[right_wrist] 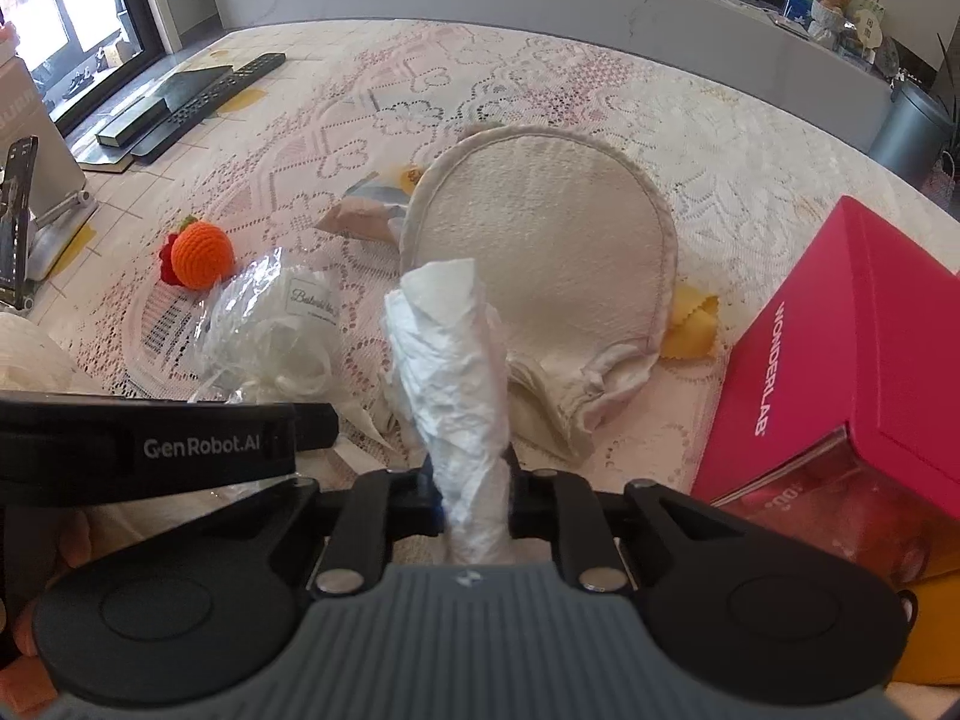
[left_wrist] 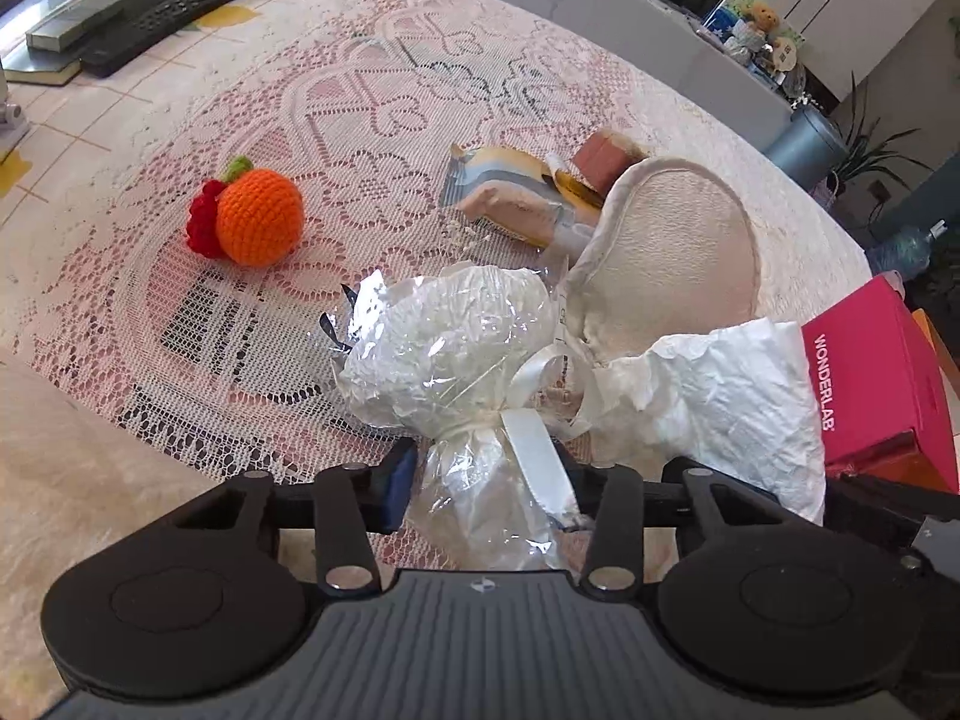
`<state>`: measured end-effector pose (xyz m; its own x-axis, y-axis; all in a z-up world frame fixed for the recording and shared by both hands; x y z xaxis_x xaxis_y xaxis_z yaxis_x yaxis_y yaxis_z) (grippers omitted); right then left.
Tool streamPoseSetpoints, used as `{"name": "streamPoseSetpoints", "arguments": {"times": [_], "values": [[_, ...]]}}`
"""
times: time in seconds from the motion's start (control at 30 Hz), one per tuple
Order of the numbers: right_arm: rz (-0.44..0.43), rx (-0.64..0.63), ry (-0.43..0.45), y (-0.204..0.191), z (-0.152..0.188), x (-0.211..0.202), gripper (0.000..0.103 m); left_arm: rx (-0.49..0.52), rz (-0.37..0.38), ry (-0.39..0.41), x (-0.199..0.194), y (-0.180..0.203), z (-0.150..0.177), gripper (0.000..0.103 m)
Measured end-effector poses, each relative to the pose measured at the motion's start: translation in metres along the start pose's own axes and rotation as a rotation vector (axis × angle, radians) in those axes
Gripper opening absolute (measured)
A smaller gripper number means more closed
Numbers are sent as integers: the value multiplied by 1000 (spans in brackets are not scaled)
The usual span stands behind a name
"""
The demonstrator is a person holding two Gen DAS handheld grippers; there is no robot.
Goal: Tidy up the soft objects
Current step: 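Carry both wrapped items into the orange box and open both tools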
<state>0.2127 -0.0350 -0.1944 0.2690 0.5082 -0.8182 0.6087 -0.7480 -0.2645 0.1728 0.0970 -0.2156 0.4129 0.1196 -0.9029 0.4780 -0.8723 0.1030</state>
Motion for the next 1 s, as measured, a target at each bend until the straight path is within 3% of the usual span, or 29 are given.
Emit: {"name": "streamPoseSetpoints", "arguments": {"times": [0.57,0.8,1.0], "values": [[-9,23,174,-6,-3,-91,12,79,55,205,-98,7,1,45],[6,18,262,4,-6,-153,12,158,116,272,-137,39,4,45],[93,18,323,34,-5,-209,12,268,210,325,-168,90,7,45]]}}
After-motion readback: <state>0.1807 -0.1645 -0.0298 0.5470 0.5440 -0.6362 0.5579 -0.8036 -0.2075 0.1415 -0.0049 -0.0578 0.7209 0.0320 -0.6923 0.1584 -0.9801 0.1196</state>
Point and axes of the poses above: each gripper's, at about its wrist camera, not at the fingertips, and x roughly the way its jaws point, y to its right, z to its underside, the point moved 7 cm from there along x, roughly the way its jaws point, and after that the axes turned 15 degrees about -z, right-handed, at the moved point
